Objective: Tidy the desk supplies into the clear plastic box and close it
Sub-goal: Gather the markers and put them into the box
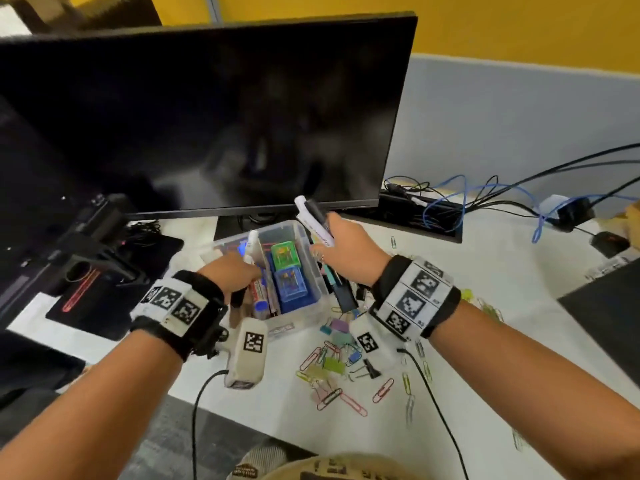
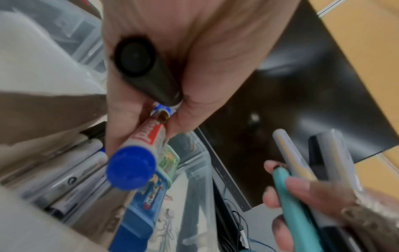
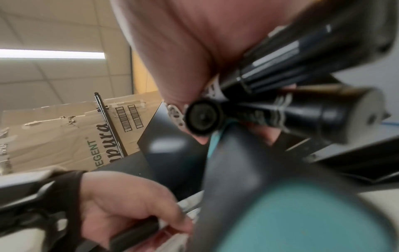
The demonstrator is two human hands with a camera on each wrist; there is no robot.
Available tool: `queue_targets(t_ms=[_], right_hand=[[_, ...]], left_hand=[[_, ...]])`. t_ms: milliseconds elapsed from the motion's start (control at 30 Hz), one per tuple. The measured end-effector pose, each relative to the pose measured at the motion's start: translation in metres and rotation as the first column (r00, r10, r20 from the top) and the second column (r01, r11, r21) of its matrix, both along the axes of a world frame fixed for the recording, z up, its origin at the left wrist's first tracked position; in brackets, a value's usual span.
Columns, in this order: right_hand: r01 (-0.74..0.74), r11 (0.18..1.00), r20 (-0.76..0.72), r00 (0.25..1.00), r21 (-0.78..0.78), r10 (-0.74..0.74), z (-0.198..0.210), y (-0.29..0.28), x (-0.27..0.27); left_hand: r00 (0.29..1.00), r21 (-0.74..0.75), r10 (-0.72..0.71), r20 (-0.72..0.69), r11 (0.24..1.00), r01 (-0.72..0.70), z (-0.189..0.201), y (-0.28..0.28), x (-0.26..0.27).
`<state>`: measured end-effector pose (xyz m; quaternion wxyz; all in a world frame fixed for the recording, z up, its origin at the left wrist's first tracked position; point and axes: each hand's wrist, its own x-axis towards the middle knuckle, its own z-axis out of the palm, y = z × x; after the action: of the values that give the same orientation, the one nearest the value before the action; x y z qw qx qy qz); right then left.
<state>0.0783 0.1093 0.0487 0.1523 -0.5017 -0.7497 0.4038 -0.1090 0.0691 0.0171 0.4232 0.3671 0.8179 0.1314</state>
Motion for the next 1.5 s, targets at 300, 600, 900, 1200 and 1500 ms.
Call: queue_targets(t_ms=[300, 600, 900, 1200, 1500], right_hand=[[0.048, 0.909, -0.142, 0.983, -0.415, -0.117, -0.036, 0.003, -0.065], [0.026, 0.939, -0.053, 0.997, -0.343, -0.047, -0.048, 0.003, -0.111], [-0.171, 0.972, 0.022, 0.984, -0.16, 0.177, -0.046, -0.005, -0.105], [0.128, 0.984, -0.082, 0.989, 0.123, -0.119, -0.053, -0.006, 0.026], [-0.225, 0.966, 0.44, 0.86, -0.123, 0.257, -0.122, -0.069, 0.098]], left_hand=[[0.922, -0.157, 0.151, 0.355, 0.982, -0.1, -0.006, 0.004, -0.015], [0.848, 0.174, -0.339, -0.408, 0.883, 0.437, 0.001, 0.011, -0.066], [0.77, -0.144, -0.492, -0.407, 0.866, 0.478, -0.021, 0.012, -0.063], [0.701, -0.254, -0.585, -0.408, 0.811, 0.528, -0.015, 0.019, -0.062], [0.634, -0.362, -0.584, -0.507, 0.812, 0.458, -0.014, 0.026, -0.059]])
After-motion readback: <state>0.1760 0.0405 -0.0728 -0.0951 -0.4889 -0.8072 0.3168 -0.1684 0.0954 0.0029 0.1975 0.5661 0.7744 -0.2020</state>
